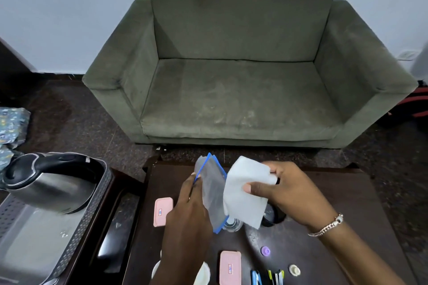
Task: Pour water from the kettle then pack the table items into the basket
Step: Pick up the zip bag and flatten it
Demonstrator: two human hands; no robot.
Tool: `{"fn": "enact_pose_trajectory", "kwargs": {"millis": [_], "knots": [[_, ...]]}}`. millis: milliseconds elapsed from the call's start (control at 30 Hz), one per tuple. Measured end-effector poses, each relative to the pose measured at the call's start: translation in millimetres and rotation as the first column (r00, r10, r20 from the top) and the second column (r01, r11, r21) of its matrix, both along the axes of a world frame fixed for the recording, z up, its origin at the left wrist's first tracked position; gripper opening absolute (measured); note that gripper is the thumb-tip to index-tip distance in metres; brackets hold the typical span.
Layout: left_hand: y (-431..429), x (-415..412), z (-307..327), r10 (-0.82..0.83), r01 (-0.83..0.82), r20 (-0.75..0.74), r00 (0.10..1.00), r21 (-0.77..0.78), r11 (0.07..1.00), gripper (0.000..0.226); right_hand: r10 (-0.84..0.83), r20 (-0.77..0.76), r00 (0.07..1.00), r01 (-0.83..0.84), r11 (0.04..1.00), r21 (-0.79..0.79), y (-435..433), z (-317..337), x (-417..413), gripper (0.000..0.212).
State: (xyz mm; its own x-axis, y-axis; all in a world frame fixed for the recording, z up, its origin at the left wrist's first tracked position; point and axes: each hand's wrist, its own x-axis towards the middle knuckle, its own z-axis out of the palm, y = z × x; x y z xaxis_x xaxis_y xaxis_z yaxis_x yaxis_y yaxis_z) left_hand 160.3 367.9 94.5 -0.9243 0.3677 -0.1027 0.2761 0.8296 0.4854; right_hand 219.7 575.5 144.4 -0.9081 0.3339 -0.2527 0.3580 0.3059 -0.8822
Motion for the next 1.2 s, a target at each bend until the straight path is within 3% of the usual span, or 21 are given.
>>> {"fn": "enact_pose_trajectory", "kwargs": {"millis": [67,333,433,500,633,700,800,1067,1200], "knots": [[1.5,1.4,-1.4,-0.005,0.005,0.005,1.0,-0.003,1.0,0.065,-0.05,-0.016,0.999,0.049,0.997,-0.068,7.8,-1.1,4.1,0.017],[9.3,4.2,0.1,-0.059,0.058,0.013,0.998,0.049,0.997,0.062,-0.037,-0.009,0.999,0.036,0.996,-0.083,27.5,-0.3,2.4,0.04],[9.4,2.9,-0.2,-0.056,0.056,0.014,0.998,0.057,0.997,0.061,-0.079,-0.02,0.997,0.077,0.993,-0.086,32.2,3.9,3.6,0.008],[8.7,2.2,-1.3,-0.04,0.039,0.018,0.999,0.054,0.998,0.061,-0.127,0.006,0.992,0.127,0.991,-0.036,41.9,7.6,7.5,0.014],[6.6,1.5,-5.0,-0.022,0.021,0.015,1.0,0.048,0.999,0.06,-0.103,0.158,0.982,0.038,0.929,0.367,74.0,9.4,15.9,0.016],[5.6,1.4,-7.1,-0.022,0.022,0.022,1.0,0.037,0.999,0.063,-0.102,0.214,0.972,-0.004,0.895,0.447,87.1,0.9,20.0,0.024],[5.2,1.7,-9.7,-0.028,0.027,0.042,0.999,0.033,0.999,0.064,-0.119,0.275,0.954,-0.019,0.892,0.452,99.5,-23.5,28.1,0.028],[3.8,4.5,-16.6,-0.044,0.042,0.073,0.996,0.023,0.999,0.07,-0.346,0.289,0.893,0.225,0.897,0.38,101.8,-116.0,58.0,0.029],[2.0,5.2,-19.3,-0.045,0.041,0.08,0.996,0.052,0.998,0.072,-0.371,0.347,0.861,0.221,0.889,0.402,96.7,-148.7,57.2,0.032]]}}
